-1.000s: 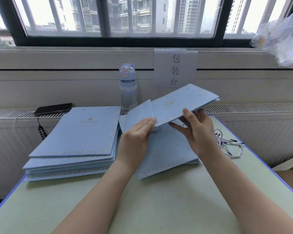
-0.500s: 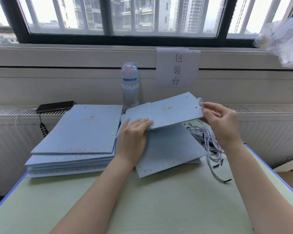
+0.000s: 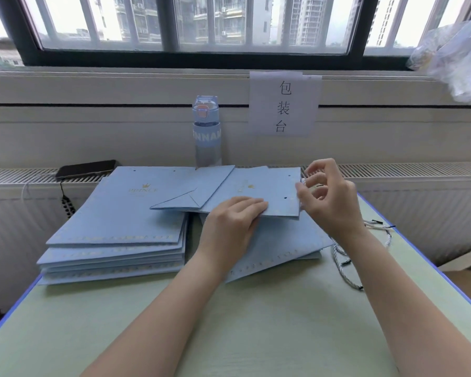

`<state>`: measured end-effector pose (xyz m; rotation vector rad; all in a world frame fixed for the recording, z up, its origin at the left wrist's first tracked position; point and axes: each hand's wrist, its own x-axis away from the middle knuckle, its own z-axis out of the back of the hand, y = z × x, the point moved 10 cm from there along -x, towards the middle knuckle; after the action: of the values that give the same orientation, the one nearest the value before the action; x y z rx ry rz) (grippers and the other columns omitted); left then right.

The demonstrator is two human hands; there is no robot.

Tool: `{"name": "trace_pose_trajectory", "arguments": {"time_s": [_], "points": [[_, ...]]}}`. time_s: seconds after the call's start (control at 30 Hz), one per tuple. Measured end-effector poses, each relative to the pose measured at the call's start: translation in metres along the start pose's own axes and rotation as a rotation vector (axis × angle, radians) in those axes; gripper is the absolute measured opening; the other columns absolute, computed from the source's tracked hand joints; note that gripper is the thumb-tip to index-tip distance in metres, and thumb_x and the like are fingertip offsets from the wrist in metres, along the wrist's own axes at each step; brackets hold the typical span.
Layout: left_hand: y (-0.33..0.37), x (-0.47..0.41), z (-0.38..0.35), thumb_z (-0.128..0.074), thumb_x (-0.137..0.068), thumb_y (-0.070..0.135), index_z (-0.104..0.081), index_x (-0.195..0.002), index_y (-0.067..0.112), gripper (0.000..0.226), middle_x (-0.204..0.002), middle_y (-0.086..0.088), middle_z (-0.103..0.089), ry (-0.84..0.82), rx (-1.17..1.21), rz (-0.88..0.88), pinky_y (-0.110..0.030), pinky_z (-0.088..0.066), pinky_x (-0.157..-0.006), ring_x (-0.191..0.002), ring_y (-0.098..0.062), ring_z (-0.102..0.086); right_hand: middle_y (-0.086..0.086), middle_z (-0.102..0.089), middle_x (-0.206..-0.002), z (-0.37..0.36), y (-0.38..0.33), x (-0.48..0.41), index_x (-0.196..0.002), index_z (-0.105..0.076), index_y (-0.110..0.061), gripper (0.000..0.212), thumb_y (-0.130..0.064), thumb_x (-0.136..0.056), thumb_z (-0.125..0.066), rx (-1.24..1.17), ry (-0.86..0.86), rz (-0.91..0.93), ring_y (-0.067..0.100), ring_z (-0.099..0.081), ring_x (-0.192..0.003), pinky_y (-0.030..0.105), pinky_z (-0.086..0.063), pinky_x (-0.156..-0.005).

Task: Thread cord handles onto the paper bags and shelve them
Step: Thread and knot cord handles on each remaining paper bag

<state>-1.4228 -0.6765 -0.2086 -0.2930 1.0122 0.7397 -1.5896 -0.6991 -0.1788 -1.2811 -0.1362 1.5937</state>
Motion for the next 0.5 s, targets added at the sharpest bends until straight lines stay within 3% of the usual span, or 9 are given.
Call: {"name": "trace_pose_trajectory", "arguments": {"time_s": [0.1,0.17,0.27,0.33,0.4,0.5], "points": [[-0.004,0.000,0.005,-0.048,-0.087,0.010,-0.074,-0.096,0.004,0.028,-0.096,-0.006,-0.074,0.061,0.073,0.010,-0.039,-0.056,-0.079,-0.091,-0.024,-0.068,-0.008,-0.054,-0.069,0.020,0.011,-0.008,-0.090,-0.046,-0.023,0.023,-0.013,-0.081,-0.066,0.105,0.100,0.018,0.015,-0.050,-0.052,0.031,-0.043,-0.057],[-0.011,0.002,0.007,-0.050,-0.087,0.009,-0.074,-0.097,0.005,0.027,-0.097,-0.005,-0.073,0.085,0.130,0.024,-0.043,-0.053,-0.086,-0.095,-0.019,-0.066,-0.004,-0.054,-0.080,0.011,0.021,-0.013,-0.090,-0.056,-0.028,0.028,-0.003,-0.079,-0.063,0.122,-0.073,0.048,0.019,-0.052,-0.064,0.031,-0.046,-0.063],[-0.021,0.004,0.011,-0.055,-0.087,0.007,-0.075,-0.094,0.007,0.021,-0.096,-0.001,-0.073,0.125,0.200,0.061,-0.042,-0.048,-0.092,-0.096,-0.011,-0.064,-0.003,-0.058,-0.103,-0.018,0.021,-0.002,-0.100,-0.068,-0.031,0.041,0.004,-0.079,-0.065,0.117,-0.361,0.180,0.008,-0.055,-0.093,0.013,-0.042,-0.082],[-0.026,0.004,0.011,-0.060,-0.085,0.001,-0.075,-0.093,0.007,0.018,-0.097,0.003,-0.072,0.130,0.264,0.084,-0.042,-0.046,-0.094,-0.096,-0.010,-0.064,-0.001,-0.063,-0.103,-0.020,0.013,0.000,-0.103,-0.072,-0.024,0.027,-0.008,-0.082,-0.068,0.134,-0.311,0.306,0.016,-0.058,-0.096,0.020,-0.042,-0.087],[-0.029,0.001,0.010,-0.063,-0.082,-0.002,-0.075,-0.095,0.007,0.020,-0.099,0.008,-0.068,0.110,0.306,0.100,-0.042,-0.047,-0.092,-0.097,-0.009,-0.064,-0.001,-0.067,-0.094,-0.010,0.006,-0.003,-0.097,-0.075,-0.019,0.017,-0.019,-0.083,-0.065,0.153,-0.184,0.366,0.025,-0.058,-0.088,0.026,-0.042,-0.082],[-0.019,-0.003,0.012,-0.065,-0.084,0.016,-0.072,-0.104,0.008,0.023,-0.106,0.009,-0.064,0.086,0.297,0.071,-0.046,-0.050,-0.089,-0.102,-0.010,-0.061,-0.002,-0.069,-0.082,0.010,-0.008,-0.004,-0.091,-0.077,-0.017,0.020,-0.029,-0.087,-0.060,0.237,0.024,0.496,0.023,-0.047,-0.081,0.031,-0.043,-0.074]]}}
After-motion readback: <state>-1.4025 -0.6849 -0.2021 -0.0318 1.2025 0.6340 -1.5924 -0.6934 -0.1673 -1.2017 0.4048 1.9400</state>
